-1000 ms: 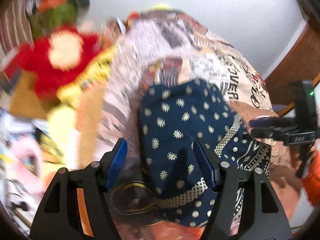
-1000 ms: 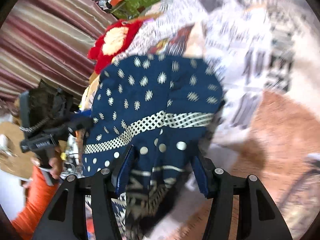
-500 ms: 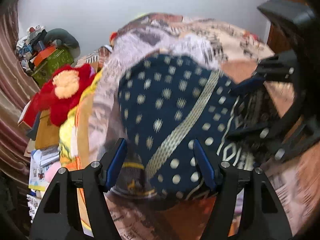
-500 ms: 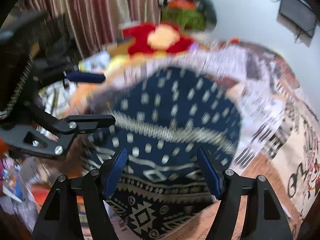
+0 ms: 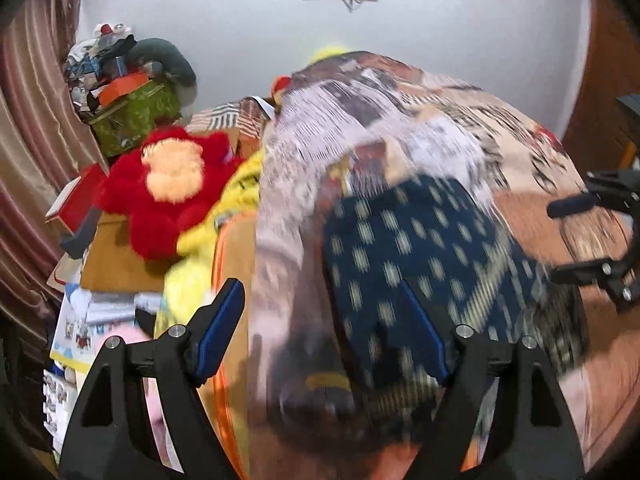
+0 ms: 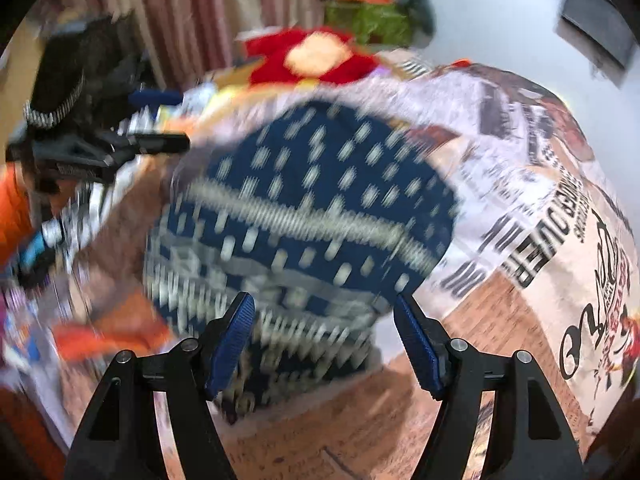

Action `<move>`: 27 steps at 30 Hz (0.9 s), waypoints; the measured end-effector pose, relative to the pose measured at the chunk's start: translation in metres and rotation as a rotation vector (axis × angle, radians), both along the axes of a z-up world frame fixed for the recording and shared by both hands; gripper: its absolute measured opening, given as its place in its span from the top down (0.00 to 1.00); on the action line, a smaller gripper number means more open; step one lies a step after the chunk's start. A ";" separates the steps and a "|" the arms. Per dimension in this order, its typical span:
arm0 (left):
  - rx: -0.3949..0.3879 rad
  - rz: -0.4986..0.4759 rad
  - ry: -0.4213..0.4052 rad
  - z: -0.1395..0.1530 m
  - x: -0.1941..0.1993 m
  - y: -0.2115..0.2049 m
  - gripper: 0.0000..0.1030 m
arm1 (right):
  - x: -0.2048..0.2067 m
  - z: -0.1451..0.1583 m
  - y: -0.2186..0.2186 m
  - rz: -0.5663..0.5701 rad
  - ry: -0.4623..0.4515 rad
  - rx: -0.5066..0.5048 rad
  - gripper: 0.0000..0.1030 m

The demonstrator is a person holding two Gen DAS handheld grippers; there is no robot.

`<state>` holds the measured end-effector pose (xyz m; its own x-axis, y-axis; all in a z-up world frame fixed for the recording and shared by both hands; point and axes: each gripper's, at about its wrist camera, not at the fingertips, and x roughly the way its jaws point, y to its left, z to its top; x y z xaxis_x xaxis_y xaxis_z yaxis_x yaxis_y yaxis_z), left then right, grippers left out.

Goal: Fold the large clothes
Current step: 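Set the folded bundle down on the bed and open both grippers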

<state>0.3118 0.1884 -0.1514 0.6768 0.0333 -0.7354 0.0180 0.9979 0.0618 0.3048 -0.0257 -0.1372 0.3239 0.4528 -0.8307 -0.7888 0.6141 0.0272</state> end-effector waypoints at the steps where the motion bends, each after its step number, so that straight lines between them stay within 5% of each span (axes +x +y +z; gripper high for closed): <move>1: 0.003 0.010 0.008 -0.002 0.017 0.000 0.24 | 0.009 0.004 0.004 -0.028 -0.006 0.014 0.31; 4: -0.011 0.046 0.052 -0.014 0.059 0.006 0.24 | 0.040 0.005 0.024 -0.096 -0.025 0.034 0.31; 9: -0.182 0.099 0.117 -0.033 0.100 0.034 0.24 | 0.085 -0.023 0.054 -0.150 0.016 0.017 0.31; 13: -0.063 0.186 0.154 -0.044 0.114 0.046 0.25 | 0.112 -0.047 0.047 -0.222 0.052 0.014 0.31; 16: -0.078 0.200 0.174 -0.047 0.113 0.054 0.30 | 0.122 -0.054 0.026 -0.281 0.089 0.040 0.31; 22: -0.163 0.183 0.068 -0.002 0.072 0.052 0.30 | 0.108 -0.039 -0.015 -0.345 0.007 -0.051 0.31; 27: -0.111 0.124 -0.069 0.062 0.016 0.019 0.30 | 0.059 0.024 -0.043 -0.353 -0.069 0.070 0.31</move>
